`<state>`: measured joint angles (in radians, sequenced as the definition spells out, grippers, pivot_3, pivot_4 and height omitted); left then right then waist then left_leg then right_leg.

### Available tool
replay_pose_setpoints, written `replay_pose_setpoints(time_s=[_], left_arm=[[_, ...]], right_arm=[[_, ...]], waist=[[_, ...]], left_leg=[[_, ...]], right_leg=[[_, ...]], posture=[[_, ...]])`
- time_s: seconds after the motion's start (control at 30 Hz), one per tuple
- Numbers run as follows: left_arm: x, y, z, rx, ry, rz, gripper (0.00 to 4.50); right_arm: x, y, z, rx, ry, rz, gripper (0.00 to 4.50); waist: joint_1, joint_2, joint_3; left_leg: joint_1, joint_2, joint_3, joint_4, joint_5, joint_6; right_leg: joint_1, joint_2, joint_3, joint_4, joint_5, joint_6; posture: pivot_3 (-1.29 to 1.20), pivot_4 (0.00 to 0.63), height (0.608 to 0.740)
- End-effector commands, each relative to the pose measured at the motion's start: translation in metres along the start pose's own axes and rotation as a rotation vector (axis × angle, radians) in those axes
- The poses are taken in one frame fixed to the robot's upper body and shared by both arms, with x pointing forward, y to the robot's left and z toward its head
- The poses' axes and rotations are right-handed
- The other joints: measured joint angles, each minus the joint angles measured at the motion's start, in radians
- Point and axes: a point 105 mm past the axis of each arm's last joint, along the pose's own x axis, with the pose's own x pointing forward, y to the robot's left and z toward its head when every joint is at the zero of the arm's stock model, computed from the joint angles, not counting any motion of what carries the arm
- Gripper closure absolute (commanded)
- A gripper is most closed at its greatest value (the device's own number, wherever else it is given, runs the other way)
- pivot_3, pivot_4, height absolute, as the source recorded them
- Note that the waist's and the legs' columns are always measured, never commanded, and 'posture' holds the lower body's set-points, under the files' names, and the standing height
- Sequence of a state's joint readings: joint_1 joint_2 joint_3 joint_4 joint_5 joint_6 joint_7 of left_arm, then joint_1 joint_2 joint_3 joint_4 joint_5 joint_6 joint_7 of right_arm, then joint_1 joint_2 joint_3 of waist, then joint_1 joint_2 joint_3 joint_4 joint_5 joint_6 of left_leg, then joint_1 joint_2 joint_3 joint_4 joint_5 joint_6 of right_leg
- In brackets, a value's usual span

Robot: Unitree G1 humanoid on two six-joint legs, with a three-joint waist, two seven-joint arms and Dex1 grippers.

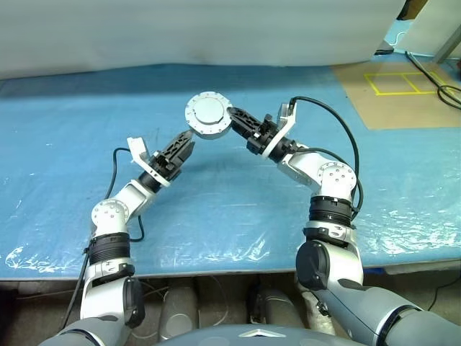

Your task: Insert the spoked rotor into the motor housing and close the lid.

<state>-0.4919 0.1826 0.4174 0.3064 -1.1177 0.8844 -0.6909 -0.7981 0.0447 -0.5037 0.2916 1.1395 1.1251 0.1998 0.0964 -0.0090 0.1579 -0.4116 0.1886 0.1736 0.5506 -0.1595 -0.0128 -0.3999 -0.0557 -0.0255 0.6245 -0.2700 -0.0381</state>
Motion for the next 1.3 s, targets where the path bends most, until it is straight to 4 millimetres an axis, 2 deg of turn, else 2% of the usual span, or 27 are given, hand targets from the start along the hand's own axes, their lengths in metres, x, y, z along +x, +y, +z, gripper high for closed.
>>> replay_pose_setpoints(time_s=[0.03, 0.17, 0.3, 0.43, 0.6, 0.83, 0.93, 1.1, 1.3], left_arm=[[0.008, -0.015, 0.0, 0.002, 0.034, -0.087, 0.02], [0.004, -0.016, -0.007, -0.005, 0.085, -0.108, 0.02], [0.003, -0.009, 0.0, 0.014, 0.045, -0.086, 0.02], [0.004, -0.014, -0.006, -0.002, 0.074, -0.128, 0.02], [0.01, -0.01, 0.002, 0.002, 0.016, -0.134, 0.02], [0.008, -0.027, -0.002, -0.048, 0.089, -0.232, 0.02], [0.006, -0.022, -0.002, -0.046, 0.091, -0.214, 0.02], [0.013, -0.007, 0.012, -0.016, -0.025, -0.147, 0.02], [0.028, -0.004, -0.001, -0.038, -0.026, -0.157, 0.02]], right_arm=[[0.005, 0.026, -0.004, -0.039, 0.028, 0.103, 3.3], [0.006, 0.024, -0.005, -0.036, 0.032, 0.098, 3.3], [0.006, 0.024, -0.005, -0.036, 0.034, 0.094, 3.3], [0.007, 0.022, -0.007, -0.034, 0.043, 0.088, 3.3], [0.007, 0.022, -0.008, -0.037, 0.053, 0.085, 3.3], [0.006, 0.021, -0.008, -0.041, 0.058, 0.077, 3.3], [0.007, 0.021, -0.008, -0.043, 0.059, 0.076, 3.3], [0.007, 0.021, -0.008, -0.046, 0.061, 0.072, 3.3], [0.008, 0.02, -0.008, -0.045, 0.064, 0.067, 3.3]], waist=[[0.0, 0.0, 0.0], [0.0, 0.0, 0.0], [0.0, 0.0, 0.0], [0.001, 0.0, 0.0], [0.002, 0.0, 0.0], [-0.001, 0.0, 0.0], [0.001, 0.0, 0.0], [0.002, 0.0, 0.0], [0.003, 0.0, 0.0]], left_leg=[[0.0, 0.0, 0.0, 0.0, 0.0, 0.0], [0.0, 0.0, 0.0, 0.001, 0.0, 0.0], [0.0, 0.0, -0.001, 0.001, 0.0, 0.0], [-0.001, 0.0, -0.001, 0.002, 0.0, 0.0], [-0.001, 0.0, -0.003, 0.004, 0.0, 0.0], [-0.001, 0.0, -0.003, 0.005, 0.0, 0.0], [-0.001, 0.0, -0.003, 0.005, 0.0, 0.0], [-0.001, 0.0, -0.004, 0.007, 0.0, 0.0], [-0.001, 0.0, -0.005, 0.007, 0.0, 0.0]], right_leg=[[0.0, 0.0, 0.0, 0.0, 0.0, 0.0], [0.0, 0.0, 0.0, 0.0, 0.0, 0.0], [0.001, 0.0, 0.0, 0.0, 0.0, 0.0], [0.001, 0.0, -0.001, 0.0, 0.0, 0.0], [0.002, 0.0, -0.001, 0.002, 0.001, 0.001], [0.002, 0.0, -0.001, 0.002, 0.001, 0.001], [0.002, 0.0, -0.001, 0.002, 0.001, 0.001], [0.004, 0.0, -0.002, 0.002, 0.001, 0.001], [0.005, 0.0, -0.003, 0.001, 0.001, 0.001]], posture=[[0.0, 0.15, 0.74], [0.0, 0.15, 0.74], [0.0, 0.15, 0.74], [0.0, 0.15, 0.74], [0.0, 0.15, 0.74], [0.0, 0.15, 0.74], [0.0, 0.15, 0.74], [0.0, 0.15, 0.74], [0.0, 0.15, 0.74]])
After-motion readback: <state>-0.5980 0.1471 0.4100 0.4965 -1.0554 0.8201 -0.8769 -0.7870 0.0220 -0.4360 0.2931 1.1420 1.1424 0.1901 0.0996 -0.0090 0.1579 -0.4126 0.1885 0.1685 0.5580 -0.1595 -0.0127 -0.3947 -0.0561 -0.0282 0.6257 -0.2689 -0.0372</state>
